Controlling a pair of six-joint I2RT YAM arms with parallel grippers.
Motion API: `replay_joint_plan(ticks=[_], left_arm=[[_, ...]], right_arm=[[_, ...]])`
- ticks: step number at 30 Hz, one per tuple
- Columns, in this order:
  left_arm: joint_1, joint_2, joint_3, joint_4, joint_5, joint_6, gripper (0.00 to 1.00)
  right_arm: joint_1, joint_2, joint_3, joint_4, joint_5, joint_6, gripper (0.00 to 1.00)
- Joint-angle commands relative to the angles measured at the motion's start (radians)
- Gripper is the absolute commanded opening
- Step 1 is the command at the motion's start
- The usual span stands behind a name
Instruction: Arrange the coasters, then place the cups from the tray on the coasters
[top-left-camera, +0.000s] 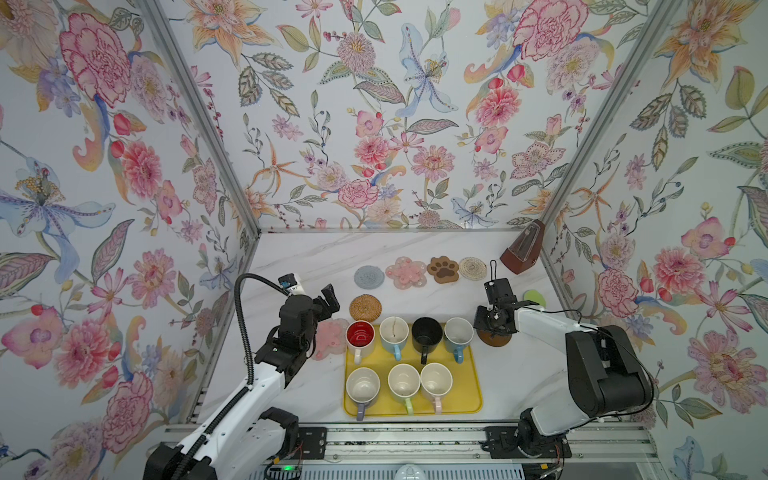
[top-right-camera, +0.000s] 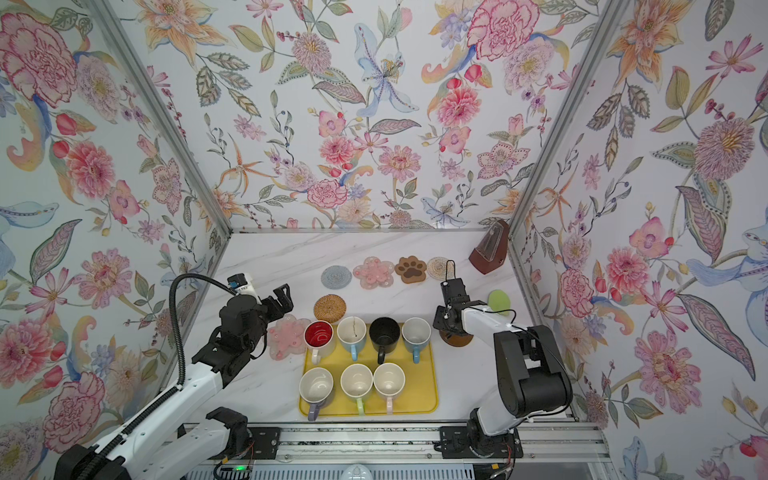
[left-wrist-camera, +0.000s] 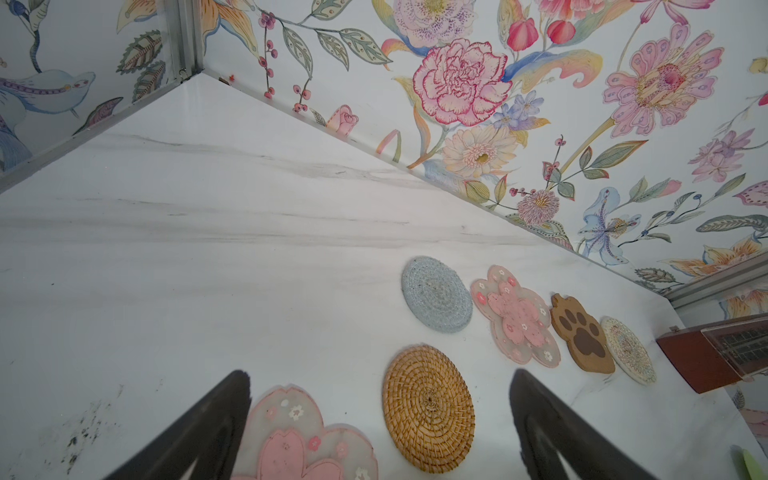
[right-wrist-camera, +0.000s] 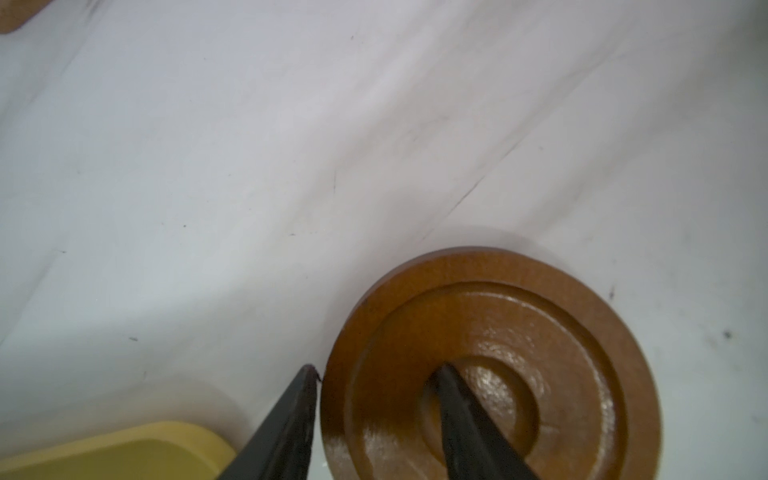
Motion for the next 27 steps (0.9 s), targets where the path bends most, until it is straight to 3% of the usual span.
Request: replay_joint_plan(ticks=[1, 27], left_arm=[[0.014, -0.016, -0.002, -0.016, -0.013, -0.013, 0.99], [0.041, -0.049, -0.014, -0.058, 0.002, -0.015, 0.99]], right_arm=[[0.003, 0.041, 0.027, -0.003, 0.014, -0.008, 0.48], [-0.053, 0.288, 0.296, -0.027, -0.038, -0.063, 0.46]])
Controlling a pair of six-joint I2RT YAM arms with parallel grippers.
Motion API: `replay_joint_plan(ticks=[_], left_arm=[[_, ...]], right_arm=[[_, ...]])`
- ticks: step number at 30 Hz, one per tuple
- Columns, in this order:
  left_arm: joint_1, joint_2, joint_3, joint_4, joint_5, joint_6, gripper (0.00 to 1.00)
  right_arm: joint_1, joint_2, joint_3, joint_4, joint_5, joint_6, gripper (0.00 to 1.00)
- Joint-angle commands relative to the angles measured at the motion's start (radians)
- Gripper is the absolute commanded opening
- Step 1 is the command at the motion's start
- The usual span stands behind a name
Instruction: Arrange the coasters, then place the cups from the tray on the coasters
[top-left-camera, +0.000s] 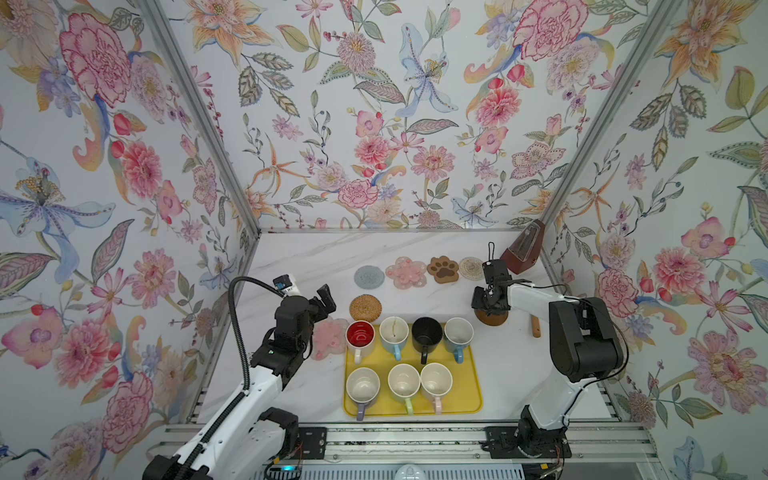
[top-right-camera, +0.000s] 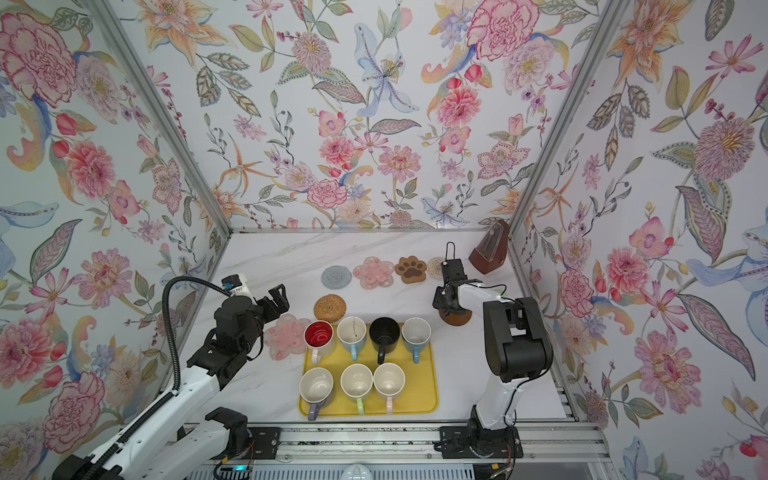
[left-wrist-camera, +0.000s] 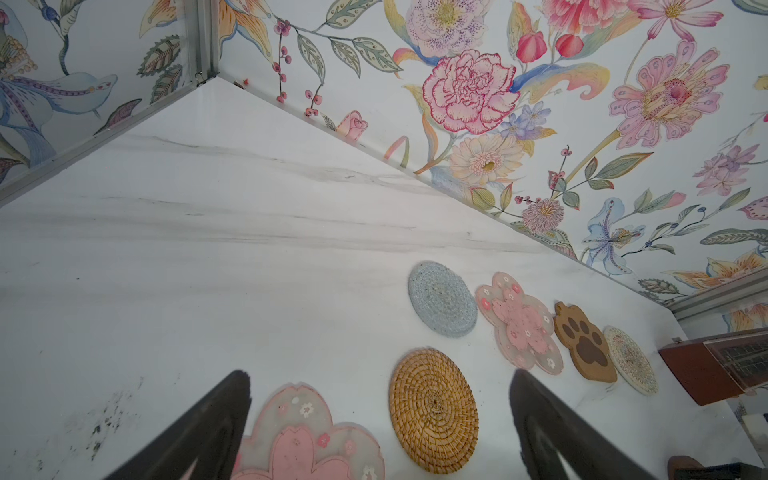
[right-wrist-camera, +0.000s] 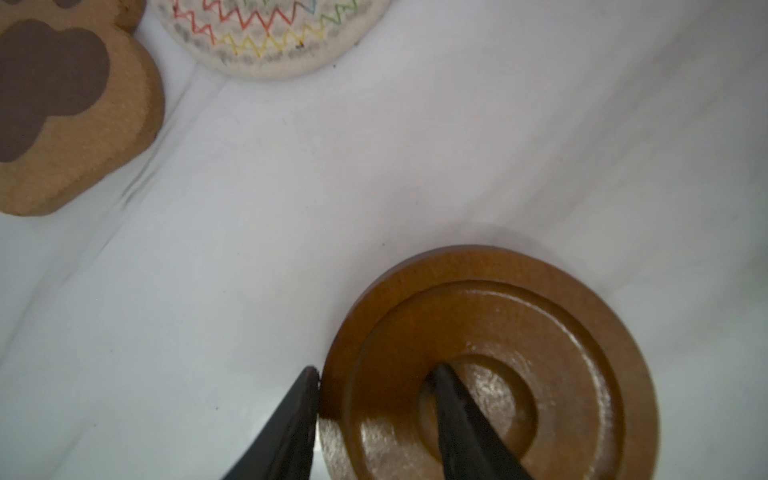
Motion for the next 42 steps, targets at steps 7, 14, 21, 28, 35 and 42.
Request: replay_joint_plan(ticks=[7, 14, 21, 28, 35, 42], left_arm=[[0.019, -0.015, -0.018, -0.027, -0.001, -0.011, 0.99], [0.022, -0.020, -0.020, -0.031, 0.000, -0.012, 0.99], [0.027, -0.005, -0.016, -0.039, 0.008, -0.018, 0.99], [0.028, -0.002, -0.012, -0.049, 0.011, -0.019, 0.99], [0.033, 0.008, -0.007, -0.057, 0.013, -0.021, 0.99], [0.039, 0.030, -0.003, -0.059, 0.023, -0.022, 0.99]], right_arm=[[0.009, 0.088, 0.079, -0.029, -0.052, -0.023, 0.45], [0.036, 0.099, 0.087, -0.026, -0.061, -0.017, 0.44], [0.083, 0.107, 0.115, -0.024, -0.078, -0.008, 0.43], [0.132, 0.113, 0.137, -0.023, -0.109, 0.009, 0.43], [0.172, 0.107, 0.131, -0.014, -0.119, 0.023, 0.43], [0.198, 0.118, 0.130, 0.006, -0.146, 0.044, 0.43]])
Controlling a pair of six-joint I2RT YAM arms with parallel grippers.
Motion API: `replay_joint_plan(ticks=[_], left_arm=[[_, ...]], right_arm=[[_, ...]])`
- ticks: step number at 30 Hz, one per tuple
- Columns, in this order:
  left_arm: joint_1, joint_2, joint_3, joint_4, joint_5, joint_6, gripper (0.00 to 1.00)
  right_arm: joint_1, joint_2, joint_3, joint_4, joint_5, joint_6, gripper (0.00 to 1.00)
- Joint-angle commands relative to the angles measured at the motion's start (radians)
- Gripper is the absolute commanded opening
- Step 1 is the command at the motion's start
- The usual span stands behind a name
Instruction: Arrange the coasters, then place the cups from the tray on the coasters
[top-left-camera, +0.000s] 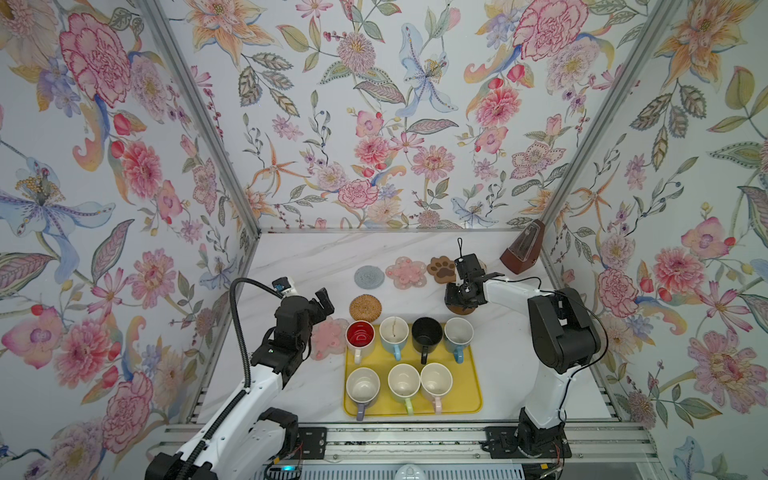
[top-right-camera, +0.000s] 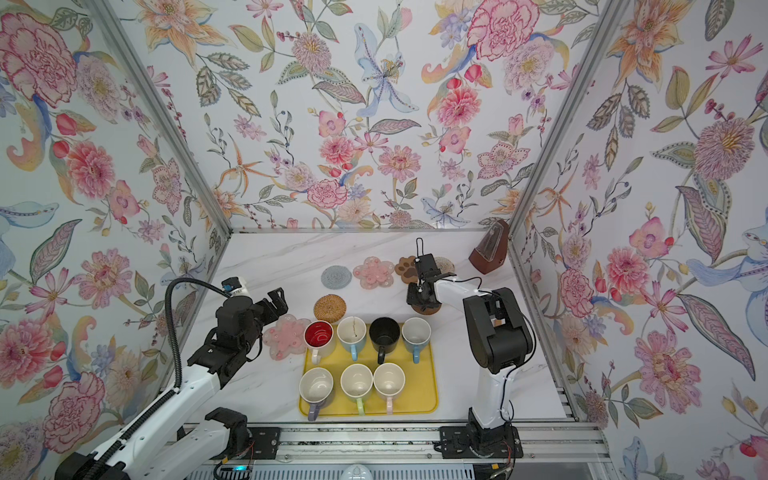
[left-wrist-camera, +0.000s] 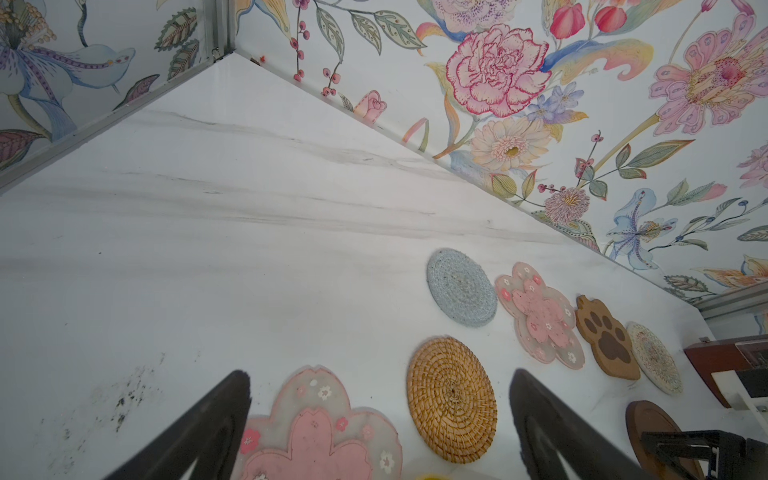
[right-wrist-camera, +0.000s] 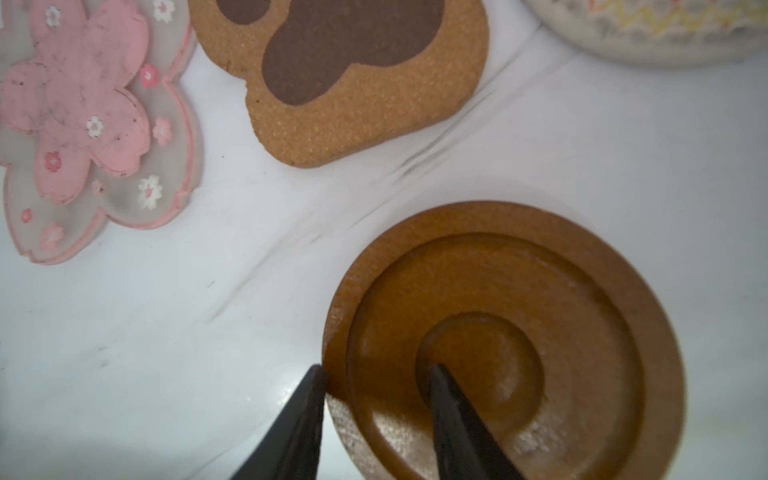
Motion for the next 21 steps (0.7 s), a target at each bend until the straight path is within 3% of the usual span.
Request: replay_joint_plan(ticks=[1, 15, 21], left_arm=[[0.014, 0.017, 0.005, -0.022, 0.015, -0.008, 0.99], [0.022, 0.102, 0.057, -0.081, 0.055, 0.002, 0.99], [0.022, 0.137, 0.088, -0.106, 0.074, 0.014, 0.99]], right_arm=[[0.018, 0.030, 0.011, 0.000, -0.032, 0.026, 0.43], [0.045, 0.012, 0.025, 0.004, -0.035, 0.044, 0.44], [0.042, -0.038, 0.060, -0.024, -0.012, 0.028, 0.51]])
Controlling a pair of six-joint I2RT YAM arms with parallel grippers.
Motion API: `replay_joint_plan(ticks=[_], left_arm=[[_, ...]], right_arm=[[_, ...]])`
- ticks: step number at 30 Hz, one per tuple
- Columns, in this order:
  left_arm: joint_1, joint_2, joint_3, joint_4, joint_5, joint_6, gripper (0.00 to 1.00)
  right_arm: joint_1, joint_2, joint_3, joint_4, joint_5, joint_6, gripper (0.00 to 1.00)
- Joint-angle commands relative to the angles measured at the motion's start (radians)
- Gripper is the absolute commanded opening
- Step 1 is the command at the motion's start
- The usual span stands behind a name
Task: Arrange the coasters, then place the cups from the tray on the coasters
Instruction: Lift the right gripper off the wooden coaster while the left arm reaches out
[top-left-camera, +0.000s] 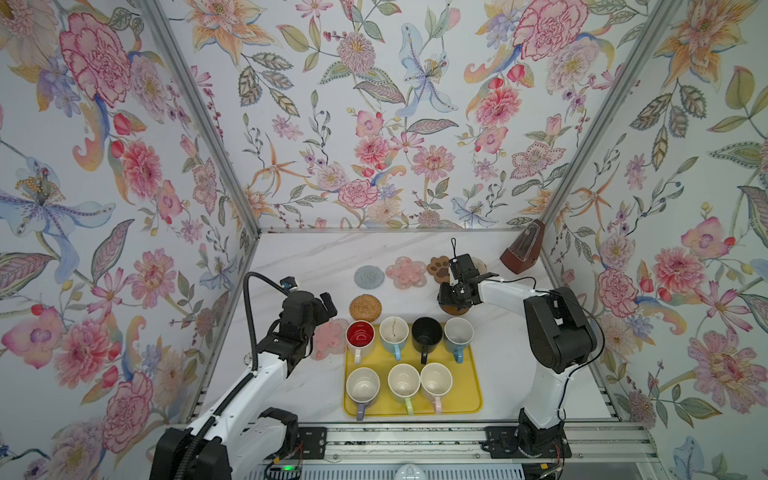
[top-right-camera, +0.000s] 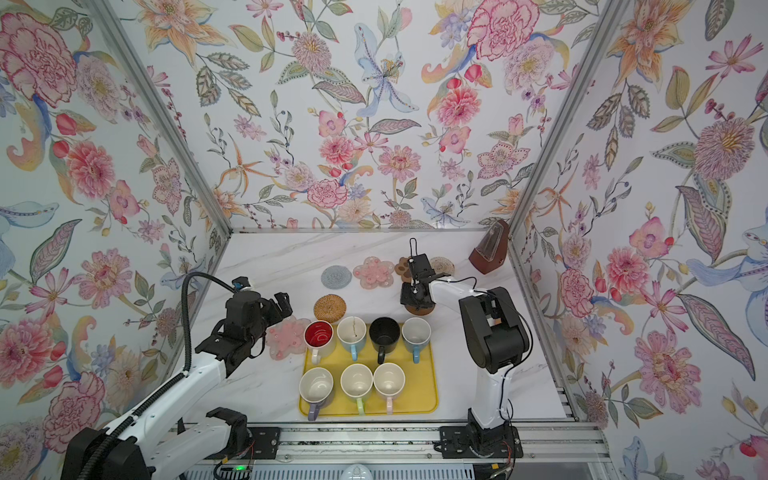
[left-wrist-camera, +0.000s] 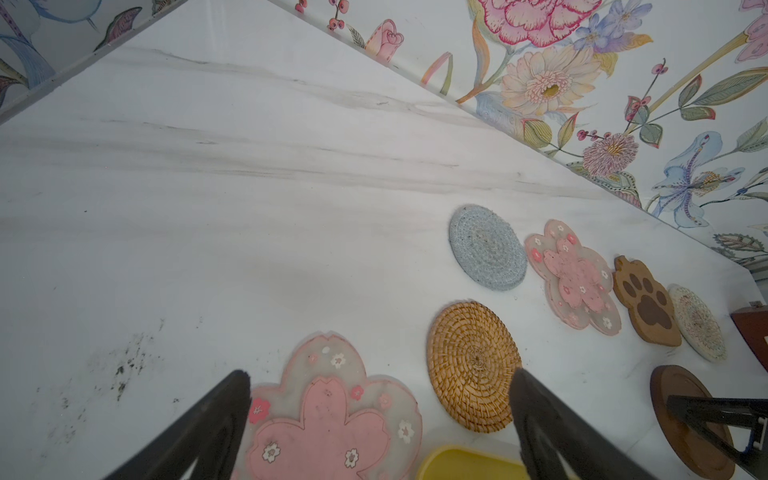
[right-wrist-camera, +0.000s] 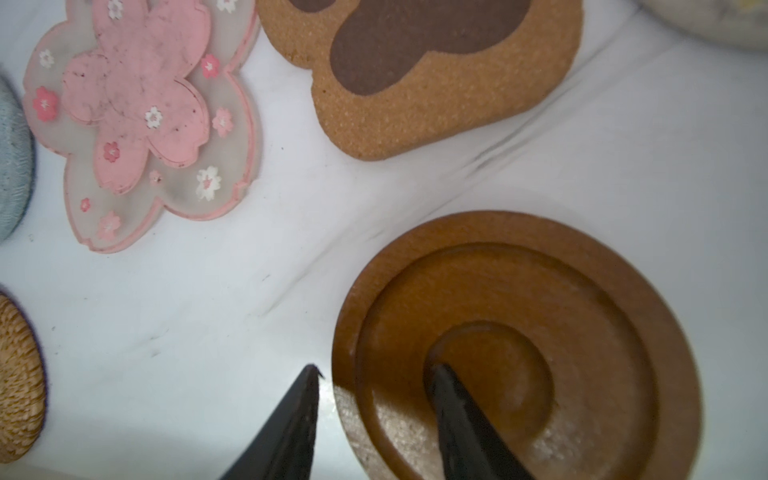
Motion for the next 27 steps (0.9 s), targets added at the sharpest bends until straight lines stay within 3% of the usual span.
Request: replay_joint_plan(ticks=[1, 10, 18, 22, 27], left_arm=[[0.010, 0.025, 0.044, -0.037, 0.026, 0.016, 0.99], [0.010, 0.106, 0.106, -0.081, 0.086, 0.045, 0.99], [0.011, 0.193, 0.163, -0.108, 0.141, 0.059, 0.96], [0.010, 0.223, 0.184, -0.130, 0.173, 0.054, 0.95], [0.010, 0.270, 0.198, -0.137, 0.214, 0.052, 0.90]], right_arm=[[0.002, -0.061, 0.046, -0.043, 0.012, -0.005, 0.53], [-0.039, -0.341, -0.004, -0.065, 0.081, -0.039, 0.79], [-0.052, -0.767, -0.377, 0.148, 0.161, -0.053, 0.99], [-0.075, -0.886, -0.478, 0.155, 0.176, -0.026, 0.99], [-0.092, -0.928, -0.513, 0.133, 0.181, -0.014, 0.99]])
